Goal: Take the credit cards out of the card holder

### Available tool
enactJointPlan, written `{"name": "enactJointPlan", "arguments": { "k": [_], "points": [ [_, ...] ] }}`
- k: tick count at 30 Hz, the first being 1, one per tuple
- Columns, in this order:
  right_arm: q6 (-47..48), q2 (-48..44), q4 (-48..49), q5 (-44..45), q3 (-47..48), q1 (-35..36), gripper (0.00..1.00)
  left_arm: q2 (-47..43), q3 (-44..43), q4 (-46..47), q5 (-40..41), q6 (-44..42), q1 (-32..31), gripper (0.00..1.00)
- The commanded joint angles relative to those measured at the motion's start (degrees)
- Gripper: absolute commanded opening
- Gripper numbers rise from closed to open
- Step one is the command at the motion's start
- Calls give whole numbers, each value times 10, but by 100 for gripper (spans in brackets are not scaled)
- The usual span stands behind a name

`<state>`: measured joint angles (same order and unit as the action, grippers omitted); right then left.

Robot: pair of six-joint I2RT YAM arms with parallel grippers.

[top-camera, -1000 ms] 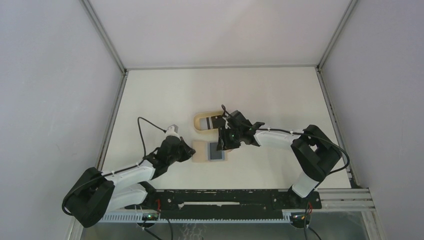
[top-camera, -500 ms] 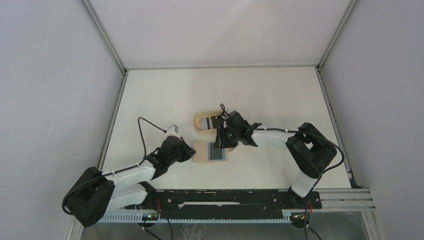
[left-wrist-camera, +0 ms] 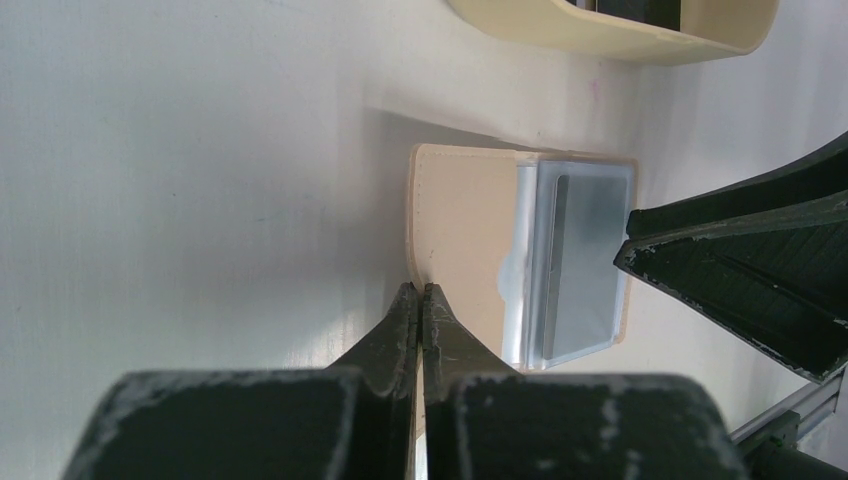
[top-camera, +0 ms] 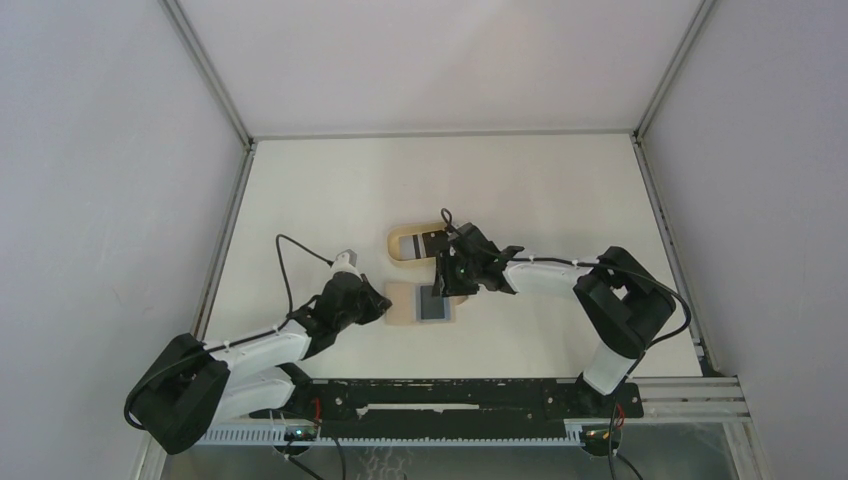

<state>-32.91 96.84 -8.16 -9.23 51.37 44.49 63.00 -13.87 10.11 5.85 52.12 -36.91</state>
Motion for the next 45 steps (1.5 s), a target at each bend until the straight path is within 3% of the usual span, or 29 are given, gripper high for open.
{"name": "enactJointPlan", "arguments": {
  "k": [1, 16, 26, 34, 45],
  "points": [
    [-2, -19, 16, -9, 3, 14, 53, -4, 9, 7, 7, 3, -3, 0],
    [-31, -57, 102, -72, 3, 45, 52, -7, 18, 13, 8, 9, -6, 0],
    [-55, 4, 159, -143, 34, 42, 53, -4, 21, 21, 2, 11, -7, 0],
    [-19, -50, 87, -80, -7, 13, 53, -10, 29, 21, 3, 14, -6, 0],
    [-9, -38, 84, -31, -52, 6, 53, -16, 31, 17, 5, 14, -7, 0]
  ]
}}
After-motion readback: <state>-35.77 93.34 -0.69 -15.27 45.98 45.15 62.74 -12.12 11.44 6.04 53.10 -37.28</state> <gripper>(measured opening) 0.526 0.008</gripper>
